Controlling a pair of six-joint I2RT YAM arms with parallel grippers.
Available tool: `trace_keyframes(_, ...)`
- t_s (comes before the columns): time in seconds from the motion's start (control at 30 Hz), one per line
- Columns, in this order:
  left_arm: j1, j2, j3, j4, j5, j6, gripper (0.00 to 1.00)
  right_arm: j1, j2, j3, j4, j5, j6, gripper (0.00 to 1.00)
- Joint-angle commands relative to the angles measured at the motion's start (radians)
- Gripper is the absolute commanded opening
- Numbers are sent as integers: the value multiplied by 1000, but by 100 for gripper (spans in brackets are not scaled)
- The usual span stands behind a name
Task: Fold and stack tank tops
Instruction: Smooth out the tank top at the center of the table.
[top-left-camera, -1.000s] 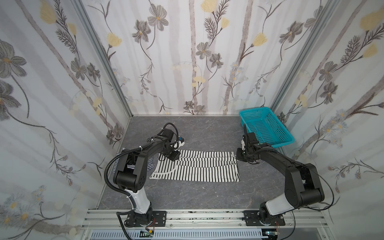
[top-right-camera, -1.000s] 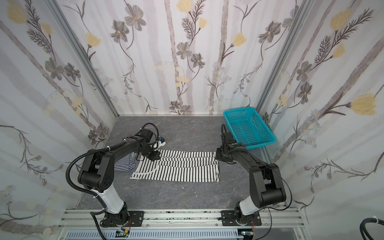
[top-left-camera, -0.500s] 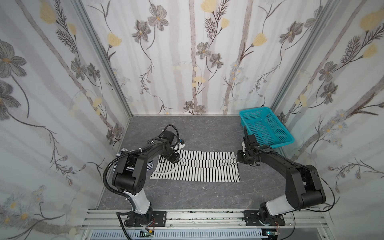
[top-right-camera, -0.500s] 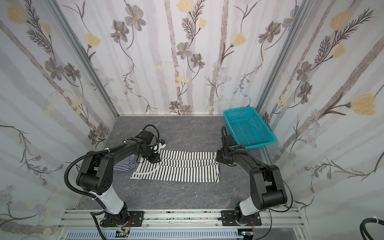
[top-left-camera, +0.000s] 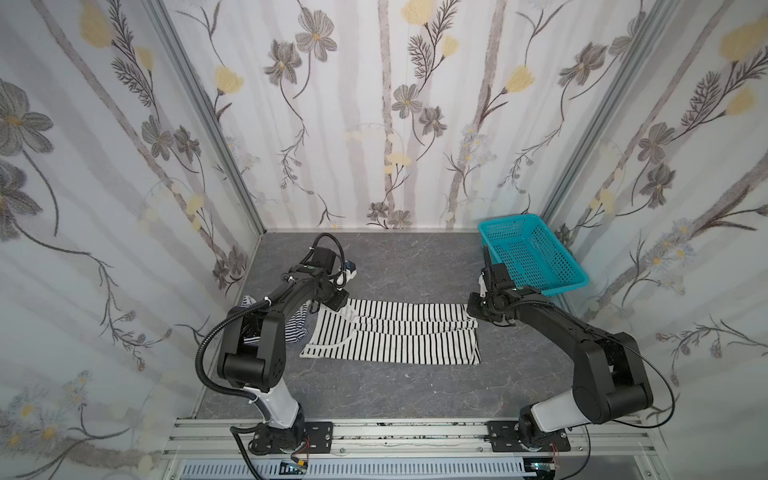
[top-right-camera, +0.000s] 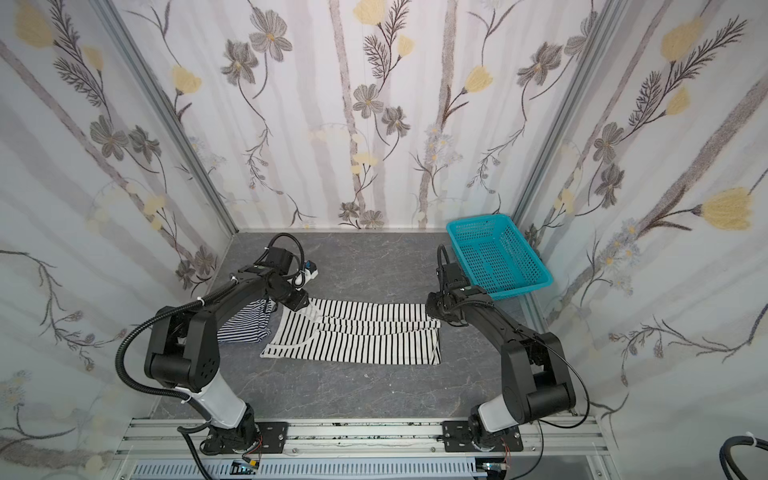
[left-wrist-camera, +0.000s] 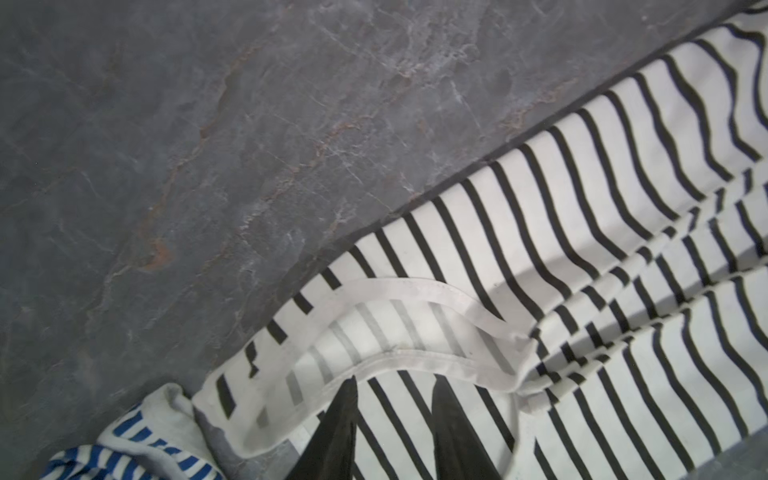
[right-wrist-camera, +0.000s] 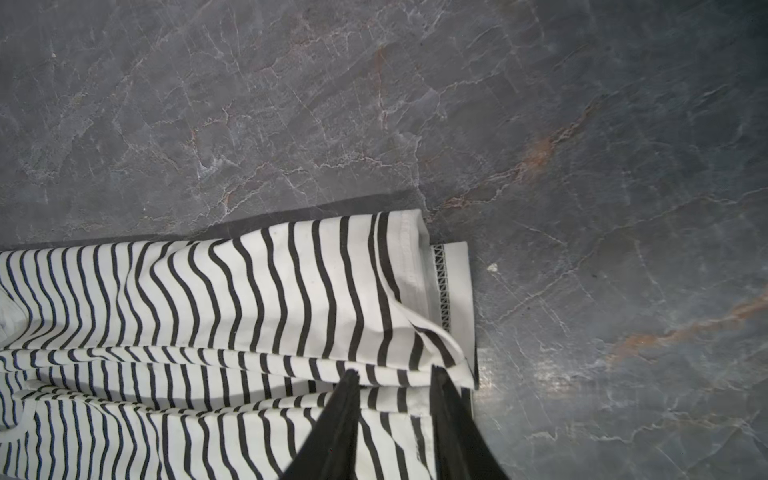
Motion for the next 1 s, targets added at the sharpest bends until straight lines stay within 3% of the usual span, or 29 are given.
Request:
trace_keyframes(0.0,25,53,58,24,-47,-31,33,13,40,29,51,-13,32,32)
trace_keyframes(0.33,61,-3,-32,40,-150,49,42,29,85,12,71,-12,41,33)
trace_keyframes(0.67,90,-25,-123,104,-199,83,42,34,122,6,75,-8,32,33)
trace_keyframes(0.77,94,-22,-134,128,-206,82,37,33,128,2,76,-5,32,31)
trace_keyframes(0.97,99,-57,-158,152,-178,71,19,35,129,-12,75,5,35,22)
